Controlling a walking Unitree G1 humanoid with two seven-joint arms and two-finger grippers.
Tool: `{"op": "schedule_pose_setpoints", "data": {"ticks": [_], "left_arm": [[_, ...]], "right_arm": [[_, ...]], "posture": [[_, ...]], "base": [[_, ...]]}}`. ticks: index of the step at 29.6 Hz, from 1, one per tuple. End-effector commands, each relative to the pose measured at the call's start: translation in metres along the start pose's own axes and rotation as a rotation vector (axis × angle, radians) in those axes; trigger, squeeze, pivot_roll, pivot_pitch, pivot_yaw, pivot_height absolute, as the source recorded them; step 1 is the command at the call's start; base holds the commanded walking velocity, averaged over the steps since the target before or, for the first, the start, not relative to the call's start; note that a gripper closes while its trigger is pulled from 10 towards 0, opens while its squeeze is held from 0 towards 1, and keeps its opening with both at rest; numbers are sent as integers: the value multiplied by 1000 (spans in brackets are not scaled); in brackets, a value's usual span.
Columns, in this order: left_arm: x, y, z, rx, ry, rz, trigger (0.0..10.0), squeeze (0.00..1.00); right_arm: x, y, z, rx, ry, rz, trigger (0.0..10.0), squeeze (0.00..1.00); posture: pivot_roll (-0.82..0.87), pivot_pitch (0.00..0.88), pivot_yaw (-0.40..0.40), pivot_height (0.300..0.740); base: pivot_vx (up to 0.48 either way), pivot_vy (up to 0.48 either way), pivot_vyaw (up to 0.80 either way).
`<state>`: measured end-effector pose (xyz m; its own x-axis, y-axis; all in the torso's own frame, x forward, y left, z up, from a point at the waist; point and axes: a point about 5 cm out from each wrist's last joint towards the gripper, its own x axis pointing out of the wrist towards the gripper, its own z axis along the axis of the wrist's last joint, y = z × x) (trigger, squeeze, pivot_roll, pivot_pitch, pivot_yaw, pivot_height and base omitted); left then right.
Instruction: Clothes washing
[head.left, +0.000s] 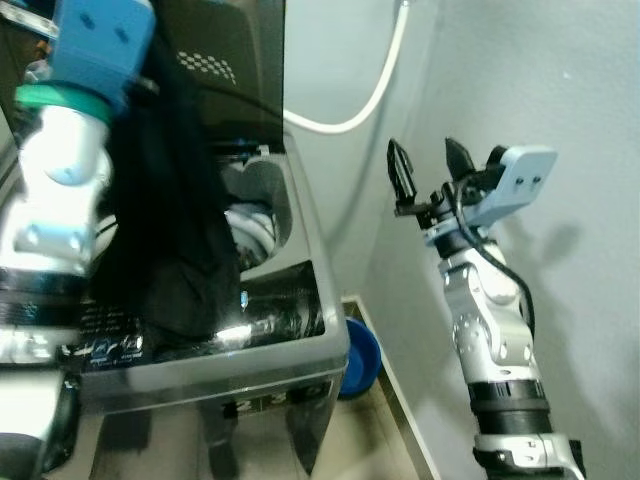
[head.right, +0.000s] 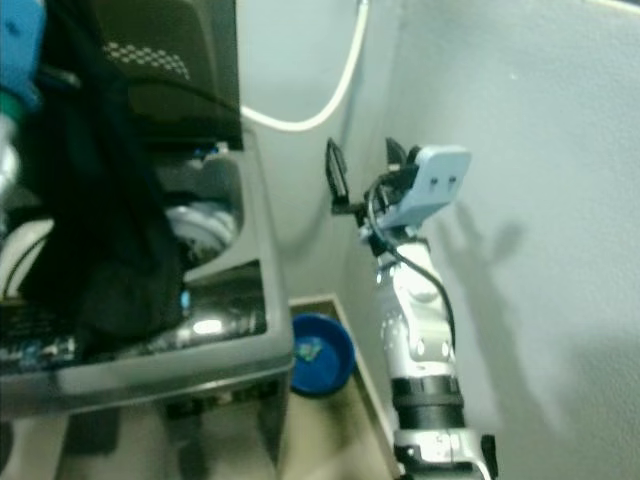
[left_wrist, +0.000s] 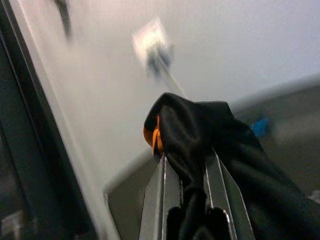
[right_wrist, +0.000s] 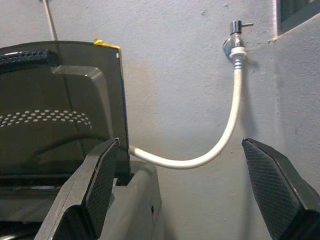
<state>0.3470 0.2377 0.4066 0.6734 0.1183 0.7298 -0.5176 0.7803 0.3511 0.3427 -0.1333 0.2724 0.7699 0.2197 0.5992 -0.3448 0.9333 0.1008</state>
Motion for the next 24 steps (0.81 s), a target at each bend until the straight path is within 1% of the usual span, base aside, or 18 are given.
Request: {"op": "schedule_pose_setpoints", "data": {"ticks": [1,3,4,5,6,7,8,10,13,14,15,16,17,19,21,22,23,24], "left_arm": [[-2,-6,-26,-143,228,-54,10000,0],[-2,-6,-26,-143,228,-54,10000,0],[-17,-25,-42,-349,394,-162,10000,1000],[-33,-40,-47,-485,471,-250,10000,1000],[-45,-49,-45,-560,482,-294,10000,1000],[-52,-53,-39,-583,447,-315,10000,1000],[-52,-53,-39,-583,447,-315,10000,1000],[-58,-55,-30,-584,384,-322,10000,1000],[-59,-56,-24,-583,344,-316,10000,1000],[-61,-57,-15,-547,277,-319,10000,757],[-61,-57,-15,-547,277,-319,10000,757],[-62,-56,-6,-549,227,-313,10000,0],[-63,-56,2,-537,170,-325,10000,0],[-65,-58,8,-536,144,-355,10000,0],[-65,-58,8,-536,144,-355,10000,0],[-69,-58,15,-528,115,-391,10000,0],[-77,-60,25,-465,44,-451,10000,0],[-77,-60,25,-465,44,-451,10000,0]], "right_arm": [[-5,-4,0,2,9,-10,10000,0],[-5,-4,0,2,9,-10,10000,0],[-6,-5,-1,0,11,-13,10000,0],[-7,-5,-1,-1,12,-15,10000,0],[-7,-5,-1,0,13,-13,10000,0],[-6,-5,-1,1,15,-10,10000,0],[-6,-5,-1,1,15,-10,10000,0],[-5,-5,-2,4,16,-5,10000,0],[-4,-4,-3,7,17,-2,10000,0],[-4,-3,-3,11,18,3,10000,0],[-4,-3,-3,11,18,3,10000,0],[-3,-2,-4,14,19,7,10000,0],[-3,-1,-4,15,23,12,10000,0],[-3,-1,-5,15,27,15,10000,0],[-3,-1,-5,15,27,15,10000,0],[-3,-1,-5,15,31,18,10000,0],[-4,-1,-5,15,35,21,10000,0],[-4,-1,-5,15,35,21,10000,0]], "posture": [[59,75,-16,740],[59,75,-16,740],[53,74,-15,740],[57,74,-16,740],[63,71,-18,740],[70,69,-20,740],[70,69,-20,740],[73,68,-22,740],[76,69,-24,740],[81,69,-28,740],[81,69,-28,740],[83,69,-29,740],[87,69,-31,740],[87,69,-31,740],[87,69,-31,740],[87,69,-31,740],[88,69,-31,740],[88,69,-31,740]], "base": [[0,0,0],[0,0,0],[0,0,0],[0,0,0],[0,0,0],[0,0,0],[0,0,0],[0,0,0],[0,0,0],[0,0,0],[0,0,0],[0,0,0],[0,0,0],[0,0,0],[0,0,0],[0,0,0],[0,0,0],[0,0,0]]}}
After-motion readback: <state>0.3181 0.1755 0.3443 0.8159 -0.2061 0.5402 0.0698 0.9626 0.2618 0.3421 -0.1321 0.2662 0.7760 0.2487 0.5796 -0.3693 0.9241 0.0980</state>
